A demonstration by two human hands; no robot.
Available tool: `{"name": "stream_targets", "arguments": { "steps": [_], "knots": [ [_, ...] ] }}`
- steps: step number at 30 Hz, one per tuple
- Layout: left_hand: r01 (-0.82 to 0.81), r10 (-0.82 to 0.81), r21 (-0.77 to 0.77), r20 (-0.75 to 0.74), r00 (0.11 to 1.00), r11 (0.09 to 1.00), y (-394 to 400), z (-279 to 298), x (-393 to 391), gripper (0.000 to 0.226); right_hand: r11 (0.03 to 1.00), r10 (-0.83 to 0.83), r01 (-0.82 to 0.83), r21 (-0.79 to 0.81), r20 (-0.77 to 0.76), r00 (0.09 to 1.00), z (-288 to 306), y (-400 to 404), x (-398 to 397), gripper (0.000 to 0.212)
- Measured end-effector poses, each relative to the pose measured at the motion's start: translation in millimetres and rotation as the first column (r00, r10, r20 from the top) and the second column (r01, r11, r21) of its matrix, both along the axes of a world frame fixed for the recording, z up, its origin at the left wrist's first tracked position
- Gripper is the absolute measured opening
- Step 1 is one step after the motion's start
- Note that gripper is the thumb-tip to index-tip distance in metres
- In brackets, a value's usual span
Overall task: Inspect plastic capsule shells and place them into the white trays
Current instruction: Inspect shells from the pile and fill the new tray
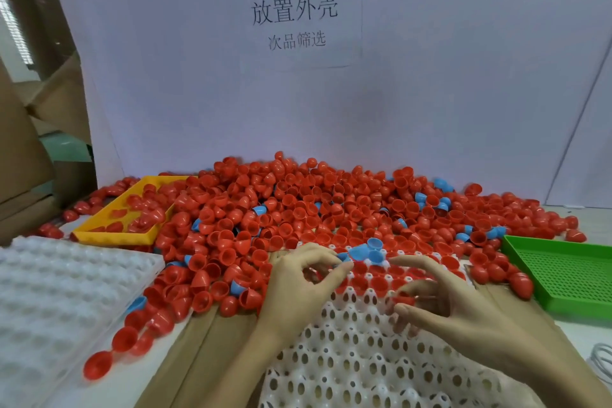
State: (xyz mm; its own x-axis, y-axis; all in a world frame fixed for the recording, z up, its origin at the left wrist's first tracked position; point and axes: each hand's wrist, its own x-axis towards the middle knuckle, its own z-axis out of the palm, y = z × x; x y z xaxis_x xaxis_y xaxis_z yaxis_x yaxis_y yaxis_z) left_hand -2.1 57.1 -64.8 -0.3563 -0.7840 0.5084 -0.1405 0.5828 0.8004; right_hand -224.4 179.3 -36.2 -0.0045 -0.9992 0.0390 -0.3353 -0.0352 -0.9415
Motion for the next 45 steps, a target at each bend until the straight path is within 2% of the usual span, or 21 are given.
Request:
{"name": "stream_targets", "arguments": {
  "steps": [2,4,7,10,13,15,18,20,23,26,28,30,33,36,38,41,45],
  "knots": [
    [-0.111,0.113,-0.052,0.040,0.993,0.992,-11.3,1.0,7.6,0.010,0.999,0.028,-0.027,0.024,-0.061,0.998,12.3,-3.5,1.9,0.051],
    [-0.177,0.195,-0.125,0.154,0.969,0.976,-19.2,1.0,13.8,0.014,0.995,0.099,-0.092,0.049,-0.171,0.980,25.6,-14.8,12.3,0.043],
    [-0.269,0.364,-0.298,0.337,0.868,0.916,-25.5,-5.4,21.2,0.023,0.981,0.192,-0.181,0.064,-0.339,0.921,40.2,-47.5,43.3,0.037],
    [-0.354,0.454,-0.331,0.306,0.837,0.875,-30.7,-9.9,32.6,0.020,0.973,0.227,-0.227,0.048,-0.385,0.894,52.3,-93.7,80.9,0.032],
    [-0.369,0.457,-0.320,0.272,0.847,0.873,-34.9,-10.9,39.1,0.012,0.964,0.263,-0.257,0.074,-0.431,0.863,67.0,-147.3,121.6,0.033],
    [-0.352,0.445,-0.319,0.297,0.845,0.880,-36.0,-12.0,40.2,0.020,0.970,0.234,-0.240,0.033,-0.389,0.891,77.0,-177.8,148.0,0.032],
    [-0.355,0.466,-0.352,0.313,0.828,0.866,-37.0,-12.5,41.0,0.026,0.987,0.121,-0.139,-0.077,-0.203,0.972,89.2,-206.6,172.9,0.040],
    [-0.358,0.450,-0.310,0.311,0.837,0.881,-38.4,-13.2,42.4,0.026,0.992,0.083,-0.093,-0.080,-0.123,0.989,90.5,-214.5,177.5,0.046],
    [-0.377,0.425,-0.207,0.293,0.857,0.903,-40.1,-11.7,43.4,0.026,0.996,0.057,-0.065,-0.058,-0.125,0.990,81.3,-205.0,165.6,0.036],
    [-0.350,0.349,-0.020,0.160,0.924,0.937,-39.1,-6.1,42.8,0.023,0.987,0.011,-0.058,-0.147,-0.300,0.954,62.8,-181.5,136.1,0.021],
    [-0.298,0.296,0.068,0.042,0.954,0.952,-36.6,-2.8,41.6,0.023,0.974,-0.047,-0.059,-0.217,-0.453,0.890,51.4,-158.6,111.8,0.019],
    [-0.230,0.234,0.095,-0.034,0.972,0.969,-33.3,-0.2,38.6,0.027,0.969,-0.064,-0.074,-0.237,-0.528,0.847,40.5,-132.1,87.2,0.023],
    [-0.059,0.065,0.090,-0.062,0.996,0.994,-24.6,4.2,29.7,0.045,0.974,-0.033,-0.072,-0.215,-0.449,0.893,26.7,-96.7,53.5,0.037],
    [0.050,-0.050,-0.003,-0.034,0.998,0.999,-14.6,6.9,19.0,0.062,0.987,0.043,-0.072,-0.141,-0.199,0.979,23.1,-68.6,34.0,0.046],
    [0.098,-0.098,-0.038,-0.016,0.995,0.995,-7.5,7.8,13.5,0.065,0.988,0.089,-0.098,-0.115,-0.079,0.993,22.3,-55.3,27.9,0.043],
    [0.135,-0.135,-0.050,-0.003,0.991,0.990,3.6,9.0,9.6,0.060,0.985,0.098,-0.105,-0.139,-0.059,0.993,17.2,-41.9,23.7,0.029],
    [0.144,-0.145,-0.008,-0.095,0.985,0.989,14.7,13.6,7.9,0.052,0.978,0.072,-0.073,-0.193,-0.013,0.997,15.3,-33.4,21.8,0.027]
  ]
}}
